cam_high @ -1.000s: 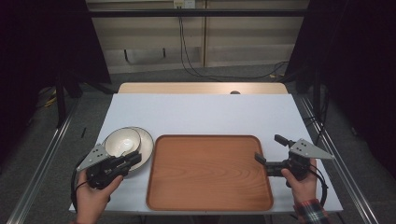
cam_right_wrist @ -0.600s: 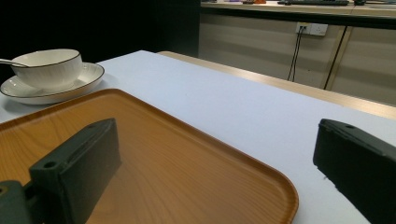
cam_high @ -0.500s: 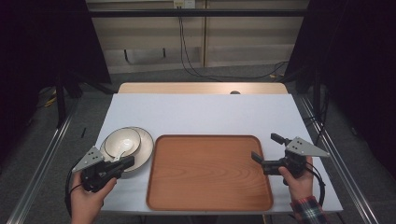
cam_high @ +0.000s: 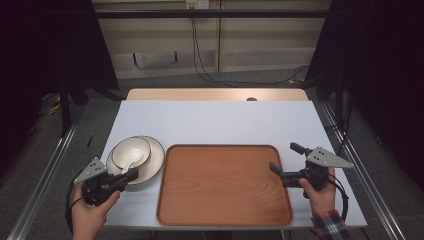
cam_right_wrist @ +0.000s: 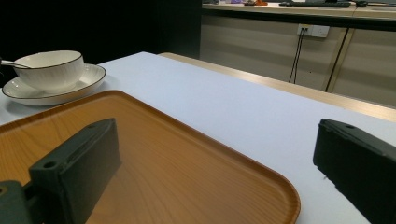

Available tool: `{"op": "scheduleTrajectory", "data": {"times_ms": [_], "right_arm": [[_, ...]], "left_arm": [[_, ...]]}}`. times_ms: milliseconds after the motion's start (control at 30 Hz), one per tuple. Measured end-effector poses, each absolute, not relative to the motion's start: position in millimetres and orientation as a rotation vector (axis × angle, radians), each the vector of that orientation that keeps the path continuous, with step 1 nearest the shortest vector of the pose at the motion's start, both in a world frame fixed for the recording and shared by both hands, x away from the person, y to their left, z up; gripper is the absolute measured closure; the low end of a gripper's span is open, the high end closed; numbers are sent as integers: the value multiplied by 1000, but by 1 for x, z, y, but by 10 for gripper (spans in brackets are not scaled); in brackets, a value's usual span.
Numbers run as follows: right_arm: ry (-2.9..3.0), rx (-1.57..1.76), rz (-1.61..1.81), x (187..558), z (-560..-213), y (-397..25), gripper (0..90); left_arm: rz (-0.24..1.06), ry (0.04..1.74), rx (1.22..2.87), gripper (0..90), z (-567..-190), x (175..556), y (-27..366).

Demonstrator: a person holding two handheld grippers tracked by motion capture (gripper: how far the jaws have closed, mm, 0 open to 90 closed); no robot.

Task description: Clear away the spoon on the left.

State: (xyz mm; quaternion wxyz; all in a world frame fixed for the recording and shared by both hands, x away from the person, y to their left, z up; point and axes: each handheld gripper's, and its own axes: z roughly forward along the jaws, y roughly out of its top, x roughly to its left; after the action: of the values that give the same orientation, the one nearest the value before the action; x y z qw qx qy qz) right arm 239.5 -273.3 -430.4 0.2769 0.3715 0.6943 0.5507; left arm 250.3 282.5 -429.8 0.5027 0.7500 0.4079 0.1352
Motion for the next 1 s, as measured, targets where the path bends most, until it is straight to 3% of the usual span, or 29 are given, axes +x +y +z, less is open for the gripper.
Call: {"op": "scheduleTrajectory", "data": {"times_ms": [1000], "right_arm": [[1874, 986, 1481, 239, -431, -273, 3]], "left_arm": [[351, 1069, 1798, 900, -432, 251, 299]]}}
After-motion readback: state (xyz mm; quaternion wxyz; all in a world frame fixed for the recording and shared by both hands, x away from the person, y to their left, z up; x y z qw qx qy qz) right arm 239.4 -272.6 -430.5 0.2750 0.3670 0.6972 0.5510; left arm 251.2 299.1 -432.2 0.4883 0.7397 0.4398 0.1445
